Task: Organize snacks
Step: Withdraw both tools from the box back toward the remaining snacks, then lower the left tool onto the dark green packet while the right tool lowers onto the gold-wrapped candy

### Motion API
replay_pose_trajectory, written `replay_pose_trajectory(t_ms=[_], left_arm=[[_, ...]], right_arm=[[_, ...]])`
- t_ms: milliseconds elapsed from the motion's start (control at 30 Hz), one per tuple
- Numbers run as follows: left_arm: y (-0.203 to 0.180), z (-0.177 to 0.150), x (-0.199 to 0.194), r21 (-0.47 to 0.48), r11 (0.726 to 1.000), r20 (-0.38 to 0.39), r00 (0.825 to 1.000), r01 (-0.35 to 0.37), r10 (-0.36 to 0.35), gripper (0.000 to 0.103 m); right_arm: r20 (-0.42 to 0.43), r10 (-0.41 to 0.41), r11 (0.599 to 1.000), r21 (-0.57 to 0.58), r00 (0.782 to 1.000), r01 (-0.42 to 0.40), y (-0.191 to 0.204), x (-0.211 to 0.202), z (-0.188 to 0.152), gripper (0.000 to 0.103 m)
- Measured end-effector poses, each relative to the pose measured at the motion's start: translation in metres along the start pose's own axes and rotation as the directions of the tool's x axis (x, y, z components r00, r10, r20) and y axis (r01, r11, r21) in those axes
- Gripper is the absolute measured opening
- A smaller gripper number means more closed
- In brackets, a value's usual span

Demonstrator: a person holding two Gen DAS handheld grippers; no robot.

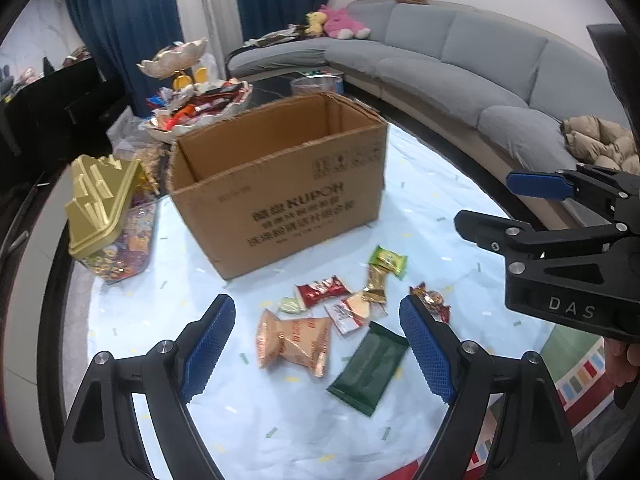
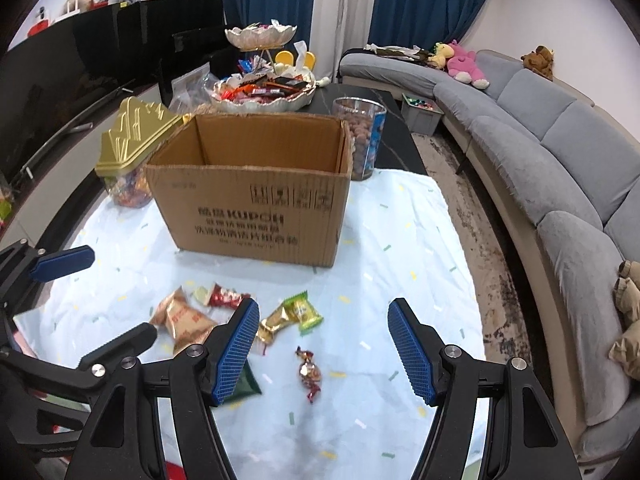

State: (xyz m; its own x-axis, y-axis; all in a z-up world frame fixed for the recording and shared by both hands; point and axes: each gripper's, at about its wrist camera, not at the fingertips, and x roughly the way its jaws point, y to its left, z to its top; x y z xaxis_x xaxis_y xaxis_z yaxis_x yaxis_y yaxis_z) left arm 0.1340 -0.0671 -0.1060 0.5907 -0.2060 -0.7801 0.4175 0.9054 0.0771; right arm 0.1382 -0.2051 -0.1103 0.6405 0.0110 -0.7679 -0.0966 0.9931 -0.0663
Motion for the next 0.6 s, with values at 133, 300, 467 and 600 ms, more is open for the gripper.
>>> replay_pose_trajectory(t_ms=[133,300,467,600], left_arm=[[-0.007,-0.011,0.01,0.032,0.999,-0.017,0.999,0.034,-0.034,0.084],[-0.017,-0.026,0.022,0.072,0.995,-0.034,0.997,0.07,-0.068,0.084],[-0.028,-0.04,0.033,0.135,0.985,-0.052,0.994,0.103,-0.097,0.084],[-0.034,-0.046,0.043,0.169,0.978,-0.068,0.991,0.126,-0.116,0.081]], right_arm=[[-0.019,0.0,1.0,-0.014,1.0,0.0,0.001,0.005,-0.011,0.068],[-0.038,0.003,0.999,-0.039,0.999,-0.005,0.003,0.013,-0.023,0.068],[-0.045,0.01,0.997,-0.073,0.999,-0.014,0.008,0.021,-0.035,0.068],[-0.049,0.016,0.995,-0.096,0.999,-0.021,0.011,0.029,-0.044,0.068]])
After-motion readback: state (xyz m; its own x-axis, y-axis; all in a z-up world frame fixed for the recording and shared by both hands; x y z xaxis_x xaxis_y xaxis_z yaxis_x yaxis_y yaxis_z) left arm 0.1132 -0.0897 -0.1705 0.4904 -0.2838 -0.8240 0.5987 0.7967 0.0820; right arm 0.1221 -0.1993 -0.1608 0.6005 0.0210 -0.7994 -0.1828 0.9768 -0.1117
